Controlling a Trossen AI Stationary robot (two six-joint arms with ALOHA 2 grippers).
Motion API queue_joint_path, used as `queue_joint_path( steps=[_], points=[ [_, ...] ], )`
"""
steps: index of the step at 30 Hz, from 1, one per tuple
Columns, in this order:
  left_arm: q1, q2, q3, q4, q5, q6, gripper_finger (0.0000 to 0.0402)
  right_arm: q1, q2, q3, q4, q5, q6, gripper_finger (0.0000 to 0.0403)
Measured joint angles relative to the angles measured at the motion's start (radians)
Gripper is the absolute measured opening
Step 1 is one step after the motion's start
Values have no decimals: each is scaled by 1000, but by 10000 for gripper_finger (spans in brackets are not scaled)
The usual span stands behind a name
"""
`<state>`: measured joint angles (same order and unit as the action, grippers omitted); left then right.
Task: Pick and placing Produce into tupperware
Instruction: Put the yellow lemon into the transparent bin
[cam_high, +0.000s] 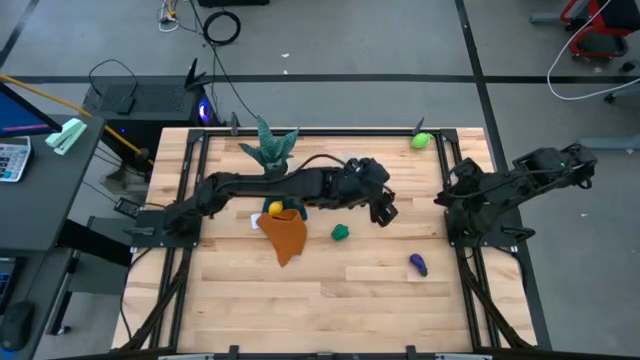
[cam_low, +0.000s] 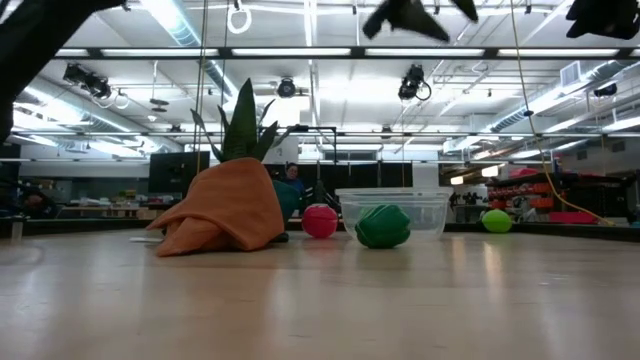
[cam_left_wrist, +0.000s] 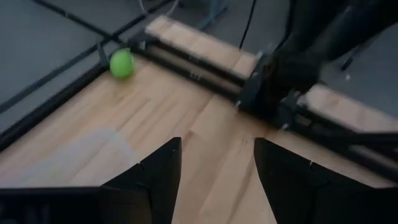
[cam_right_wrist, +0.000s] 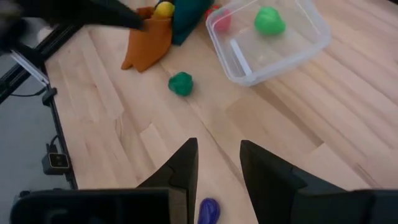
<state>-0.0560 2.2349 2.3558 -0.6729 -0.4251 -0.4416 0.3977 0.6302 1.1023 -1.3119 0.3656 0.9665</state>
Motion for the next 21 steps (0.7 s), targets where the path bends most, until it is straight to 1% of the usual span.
queue_joint_path(
  steps=[2,4,6,9,12,16,21],
  points=[
    [-22,-26,0,0,-32,0,204,0,-5,0,-20,4,-1,86],
    [-40,-44,0,3,-43,-6,203,0,-9,0,-38,6,-1,86],
    [-57,-58,0,-4,-56,-28,201,0,-10,0,-42,14,-7,86],
    [-81,-65,0,-25,-103,-60,197,0,-10,0,-43,30,-26,86],
    [-106,-72,0,-86,-140,-115,192,0,-10,0,-42,44,-44,86],
    [-150,-74,0,-217,-222,-230,187,0,-10,0,-43,52,-65,86],
    [-206,-74,0,-392,-284,-400,182,0,-10,0,-43,55,-83,86]
  ],
)
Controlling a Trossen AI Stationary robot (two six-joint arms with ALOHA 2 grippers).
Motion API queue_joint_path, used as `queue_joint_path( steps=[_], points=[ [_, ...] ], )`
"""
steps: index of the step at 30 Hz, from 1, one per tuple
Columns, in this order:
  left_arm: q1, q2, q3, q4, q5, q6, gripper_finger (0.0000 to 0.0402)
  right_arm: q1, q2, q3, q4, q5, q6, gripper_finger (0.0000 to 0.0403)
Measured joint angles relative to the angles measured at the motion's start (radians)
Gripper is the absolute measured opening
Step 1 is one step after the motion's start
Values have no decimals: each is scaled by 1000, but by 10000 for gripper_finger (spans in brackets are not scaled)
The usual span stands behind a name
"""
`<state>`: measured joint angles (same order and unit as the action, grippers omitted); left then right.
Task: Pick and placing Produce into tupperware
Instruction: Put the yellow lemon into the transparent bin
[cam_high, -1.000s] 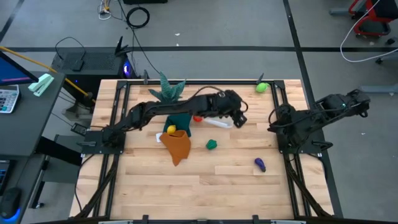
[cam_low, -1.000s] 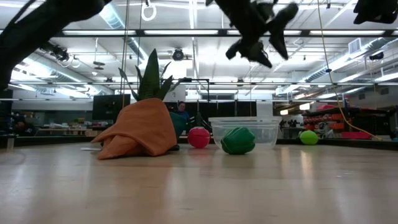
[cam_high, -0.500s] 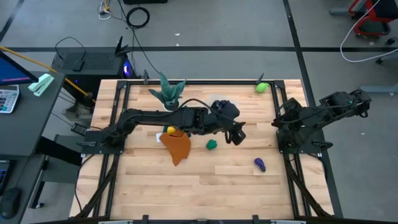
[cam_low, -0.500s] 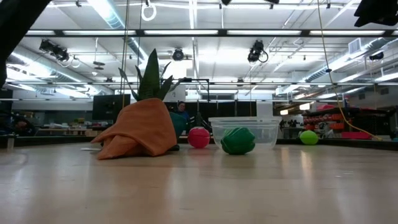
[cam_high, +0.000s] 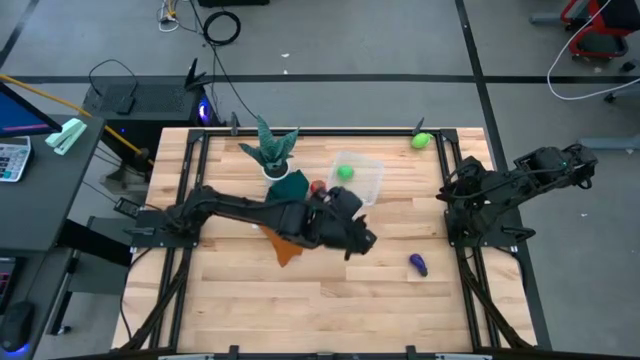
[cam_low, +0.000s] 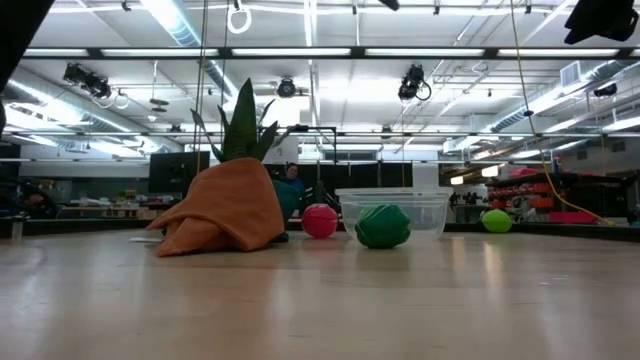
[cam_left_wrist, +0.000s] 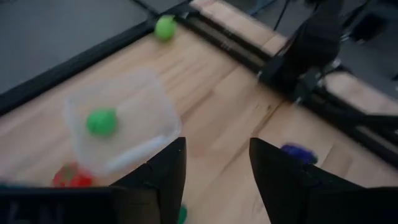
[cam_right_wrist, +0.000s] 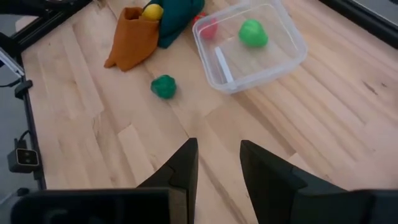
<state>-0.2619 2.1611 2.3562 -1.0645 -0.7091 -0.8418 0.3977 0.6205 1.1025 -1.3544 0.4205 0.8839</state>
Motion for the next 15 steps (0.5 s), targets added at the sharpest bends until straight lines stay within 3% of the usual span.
queue_joint_path(
  steps=[15],
  points=[
    [-178,1,0,-470,-38,-603,175,0,0,0,0,27,-40,86]
  ],
)
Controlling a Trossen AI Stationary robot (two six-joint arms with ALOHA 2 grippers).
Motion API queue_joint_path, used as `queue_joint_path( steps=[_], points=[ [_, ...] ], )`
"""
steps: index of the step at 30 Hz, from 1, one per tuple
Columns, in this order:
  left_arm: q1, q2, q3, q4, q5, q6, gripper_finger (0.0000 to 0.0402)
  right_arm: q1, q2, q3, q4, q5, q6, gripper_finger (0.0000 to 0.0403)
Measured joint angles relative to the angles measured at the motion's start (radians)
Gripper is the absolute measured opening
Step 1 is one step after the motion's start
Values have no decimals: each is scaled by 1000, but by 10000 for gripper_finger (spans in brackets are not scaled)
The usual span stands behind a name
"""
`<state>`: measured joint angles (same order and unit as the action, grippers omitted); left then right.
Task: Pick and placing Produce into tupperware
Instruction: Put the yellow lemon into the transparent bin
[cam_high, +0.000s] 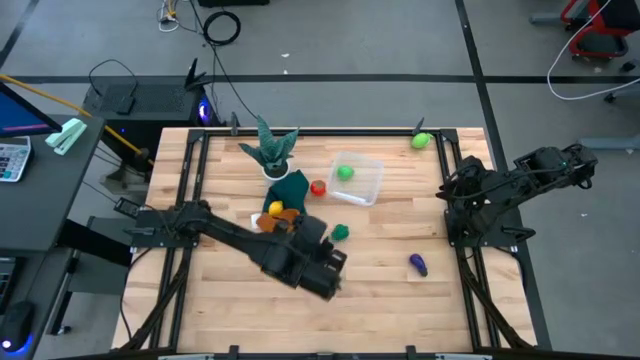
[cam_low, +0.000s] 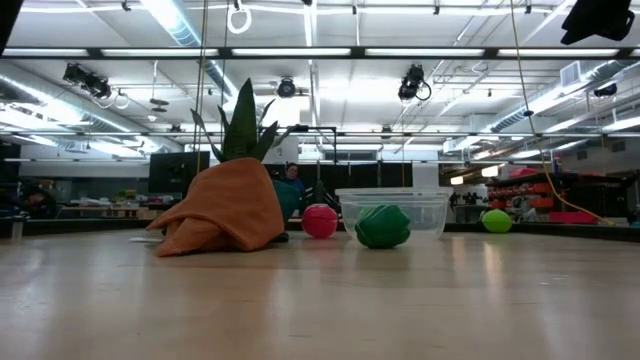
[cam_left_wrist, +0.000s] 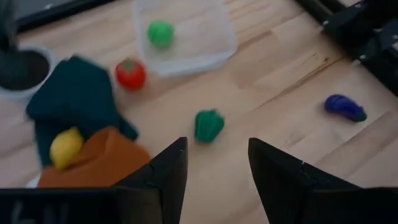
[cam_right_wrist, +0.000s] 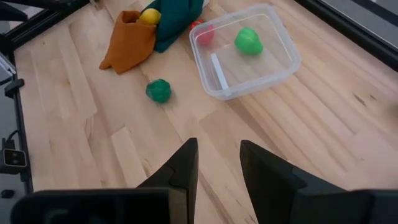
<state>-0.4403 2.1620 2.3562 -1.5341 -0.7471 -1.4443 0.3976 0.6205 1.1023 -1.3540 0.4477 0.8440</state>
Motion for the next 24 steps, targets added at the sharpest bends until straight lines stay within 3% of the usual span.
queue_joint_path(
  steps=[7,16,20,24],
  points=[
    [-74,2,-6,-36,0,-176,174,0,0,0,1,-1,-2,86],
    [-115,2,-15,-35,36,-273,174,0,0,0,20,-3,-2,86],
    [-108,-47,-135,-36,100,-330,173,0,2,0,37,-3,-2,86],
    [-110,-189,-340,-38,132,-438,173,0,4,0,39,-3,-2,86]
  ],
)
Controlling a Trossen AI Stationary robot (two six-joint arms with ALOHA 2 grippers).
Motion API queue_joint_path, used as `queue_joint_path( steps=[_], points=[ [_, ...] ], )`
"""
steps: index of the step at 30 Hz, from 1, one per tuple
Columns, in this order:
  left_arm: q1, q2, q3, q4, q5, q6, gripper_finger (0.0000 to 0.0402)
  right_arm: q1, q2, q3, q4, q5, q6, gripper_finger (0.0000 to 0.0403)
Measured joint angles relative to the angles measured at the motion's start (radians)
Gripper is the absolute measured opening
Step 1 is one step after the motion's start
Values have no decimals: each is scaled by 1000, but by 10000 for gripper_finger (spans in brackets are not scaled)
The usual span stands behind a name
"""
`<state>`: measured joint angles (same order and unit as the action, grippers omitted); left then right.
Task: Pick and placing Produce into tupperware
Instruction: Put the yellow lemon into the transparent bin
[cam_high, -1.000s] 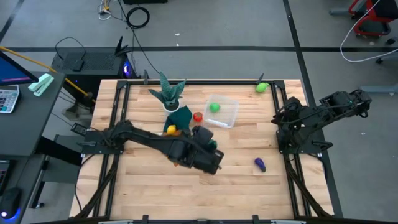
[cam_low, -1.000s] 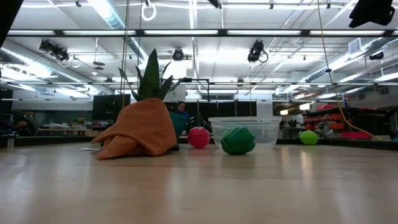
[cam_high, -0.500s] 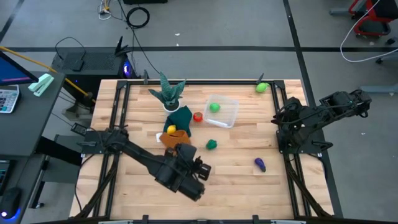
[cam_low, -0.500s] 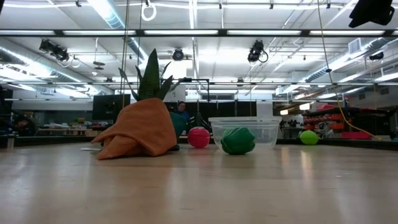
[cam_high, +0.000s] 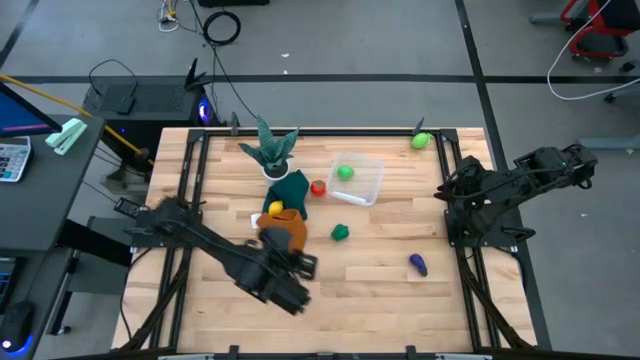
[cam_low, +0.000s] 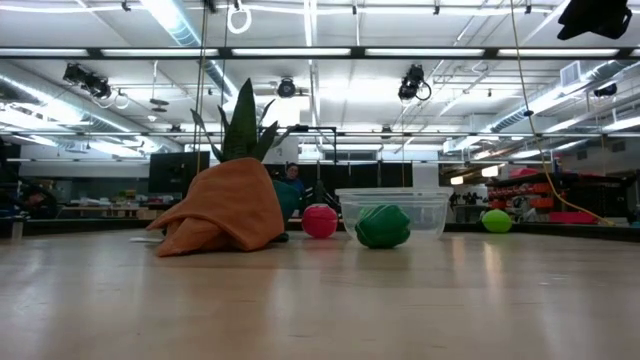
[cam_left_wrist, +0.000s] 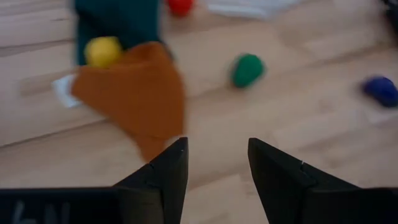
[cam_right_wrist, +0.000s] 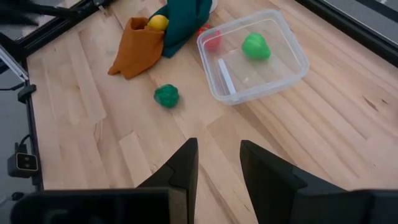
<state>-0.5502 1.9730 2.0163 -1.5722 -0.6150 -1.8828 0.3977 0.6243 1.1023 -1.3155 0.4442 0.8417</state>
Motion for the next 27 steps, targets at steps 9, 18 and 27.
queue_joint_path(
  steps=[9,18,27],
  points=[
    [-32,-380,-432,1,-35,-205,173,0,18,0,1,4,-8,86],
    [150,-622,-662,195,-42,-13,172,0,57,0,1,24,-5,86],
    [379,-661,-818,427,167,417,172,0,69,0,1,38,84,86]
  ],
)
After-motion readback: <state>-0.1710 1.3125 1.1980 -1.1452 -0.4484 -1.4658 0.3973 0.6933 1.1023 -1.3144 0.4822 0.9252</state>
